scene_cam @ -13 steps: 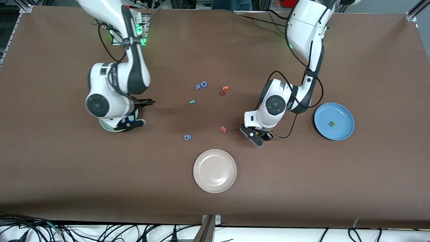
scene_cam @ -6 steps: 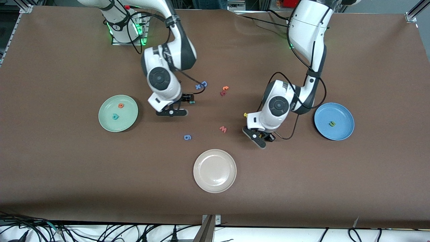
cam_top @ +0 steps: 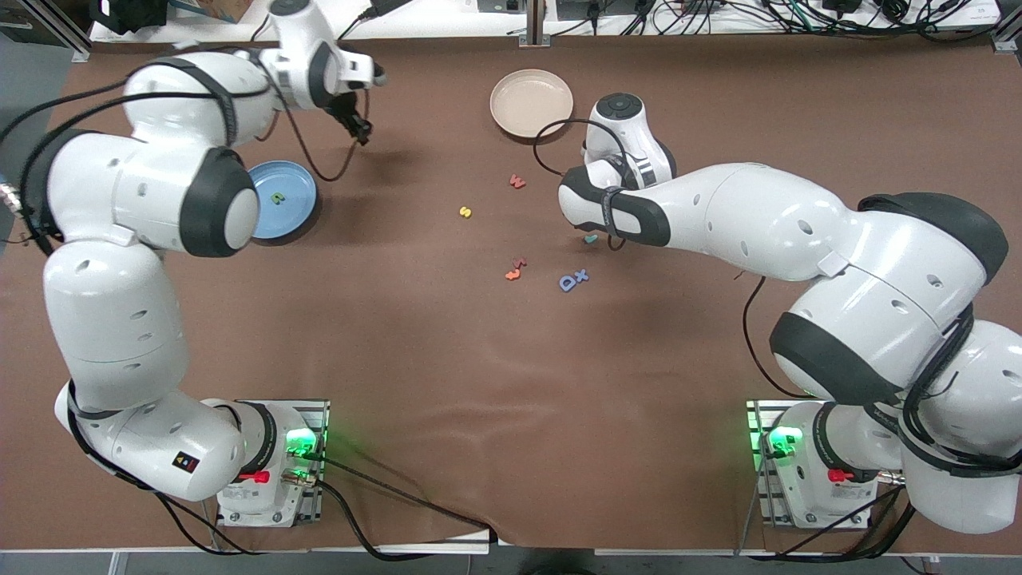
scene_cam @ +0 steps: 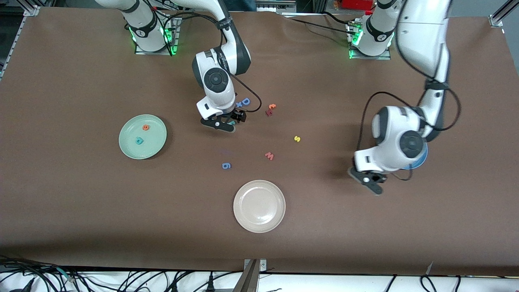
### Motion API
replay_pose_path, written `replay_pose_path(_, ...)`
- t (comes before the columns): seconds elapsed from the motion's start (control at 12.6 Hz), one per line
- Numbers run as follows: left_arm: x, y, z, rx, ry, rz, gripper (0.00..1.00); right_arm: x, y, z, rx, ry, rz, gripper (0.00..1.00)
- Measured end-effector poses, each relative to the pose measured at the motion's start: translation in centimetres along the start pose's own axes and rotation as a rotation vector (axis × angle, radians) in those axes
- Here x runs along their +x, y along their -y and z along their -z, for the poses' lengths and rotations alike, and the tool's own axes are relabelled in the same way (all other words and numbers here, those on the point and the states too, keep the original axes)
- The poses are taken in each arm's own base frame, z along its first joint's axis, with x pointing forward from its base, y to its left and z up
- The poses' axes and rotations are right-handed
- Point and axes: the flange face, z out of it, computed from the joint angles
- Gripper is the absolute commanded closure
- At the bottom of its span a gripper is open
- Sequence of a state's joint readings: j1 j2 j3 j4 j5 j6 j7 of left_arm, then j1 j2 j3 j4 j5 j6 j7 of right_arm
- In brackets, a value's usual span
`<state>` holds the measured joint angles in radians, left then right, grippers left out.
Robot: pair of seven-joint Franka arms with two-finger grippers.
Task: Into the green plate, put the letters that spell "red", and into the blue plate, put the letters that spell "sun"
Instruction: 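Place the yellow u on the blue plate while the right gripper grasps cyan l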
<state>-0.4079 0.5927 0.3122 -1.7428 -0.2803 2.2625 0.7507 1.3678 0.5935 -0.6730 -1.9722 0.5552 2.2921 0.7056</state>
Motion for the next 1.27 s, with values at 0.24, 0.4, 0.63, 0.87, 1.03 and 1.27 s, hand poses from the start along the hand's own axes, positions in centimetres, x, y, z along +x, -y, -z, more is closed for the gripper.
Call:
replay_pose_path(0.24, -5.5, 5.4, 1.4, -0.071, 0.040, 0.029, 0.83, 0.3, -0.3, -0.8, 0.049, 0.026, -0.130, 0.25)
replay_pose_path(0.4, -8.9, 7.4, 0.8, -0.123, 0.080, 0.086, 0.83, 0.5, -0.6, -2.2, 0.052, 0.035, -0.174, 0.35)
replay_pose_path(0.63, -13.0, 7.3, -2.8, -0.186, 0.147, 0.133, 0.83, 0.7, -1.2, -4.0, 0.028, 0.022, -0.203, 0.47)
replay_pose_path(0.87, -14.3, 6.0, -4.8, -0.219, 0.189, 0.170, 0.82, 0.6, -0.9, -3.8, 0.036, 0.015, -0.217, 0.51)
replay_pose_path(1.03, -14.5, 5.5, -5.3, -0.225, 0.202, 0.193, 0.53, 0.5, -0.8, -3.8, 0.039, 0.013, -0.222, 0.51)
replay_pose_path(1.27, -14.4, 5.4, -5.4, -0.223, 0.202, 0.195, 0.00, 0.2, -0.7, -3.9, 0.051, 0.024, -0.233, 0.51)
